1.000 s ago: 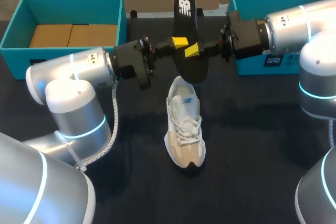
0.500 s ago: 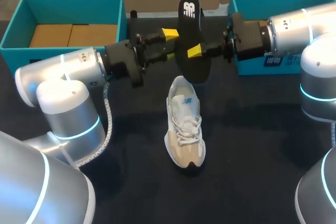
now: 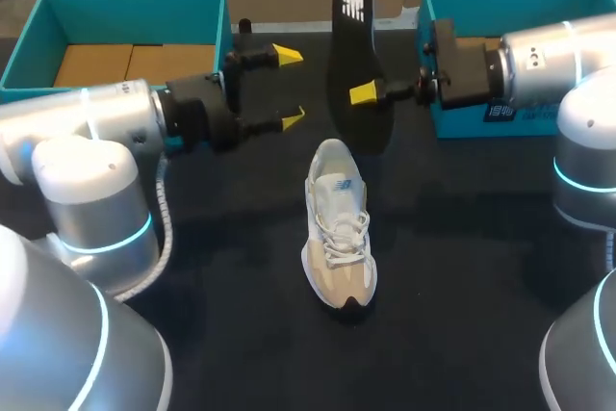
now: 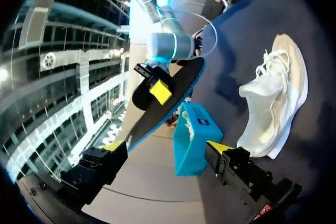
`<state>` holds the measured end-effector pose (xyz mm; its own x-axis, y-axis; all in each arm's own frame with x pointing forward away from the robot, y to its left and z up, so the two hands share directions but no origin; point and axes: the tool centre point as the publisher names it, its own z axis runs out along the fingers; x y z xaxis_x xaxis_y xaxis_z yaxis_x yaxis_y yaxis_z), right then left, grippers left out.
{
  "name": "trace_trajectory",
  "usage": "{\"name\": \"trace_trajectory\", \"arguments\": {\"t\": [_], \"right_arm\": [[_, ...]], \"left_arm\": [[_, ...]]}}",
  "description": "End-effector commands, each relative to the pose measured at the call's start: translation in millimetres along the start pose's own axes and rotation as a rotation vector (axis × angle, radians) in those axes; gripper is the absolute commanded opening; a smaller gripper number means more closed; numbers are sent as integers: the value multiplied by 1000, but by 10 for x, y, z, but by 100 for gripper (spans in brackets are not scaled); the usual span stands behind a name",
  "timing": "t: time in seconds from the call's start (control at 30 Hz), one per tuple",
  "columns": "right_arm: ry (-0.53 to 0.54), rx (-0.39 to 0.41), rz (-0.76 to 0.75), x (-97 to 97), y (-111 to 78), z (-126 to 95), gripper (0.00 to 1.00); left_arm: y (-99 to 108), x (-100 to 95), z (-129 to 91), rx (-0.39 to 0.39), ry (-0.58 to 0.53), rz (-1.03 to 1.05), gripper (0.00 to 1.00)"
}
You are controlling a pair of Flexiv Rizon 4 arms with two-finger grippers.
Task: Take the shoe out of the shoebox, open the shoe tongue, remove and reinsert the insole, then place the shoe into the shoebox
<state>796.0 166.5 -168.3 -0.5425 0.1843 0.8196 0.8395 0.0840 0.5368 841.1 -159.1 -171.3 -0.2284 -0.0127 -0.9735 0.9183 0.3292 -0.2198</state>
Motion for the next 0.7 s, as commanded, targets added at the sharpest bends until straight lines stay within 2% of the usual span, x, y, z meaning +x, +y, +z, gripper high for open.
{"name": "trace_trajectory", "arguments": {"t": [0.03, 0.63, 0.7], "right_arm": [[19, 17, -7, -83, 48, 62, 0], [19, 17, -7, -83, 48, 62, 0], [27, 5, -71, -108, 78, 105, 0]], "left_arm": [[-2, -48, -77, -1, 169, -148, 100], [-2, -48, -77, -1, 169, -148, 100], [-15, -33, -65, 5, 210, -162, 100]]}}
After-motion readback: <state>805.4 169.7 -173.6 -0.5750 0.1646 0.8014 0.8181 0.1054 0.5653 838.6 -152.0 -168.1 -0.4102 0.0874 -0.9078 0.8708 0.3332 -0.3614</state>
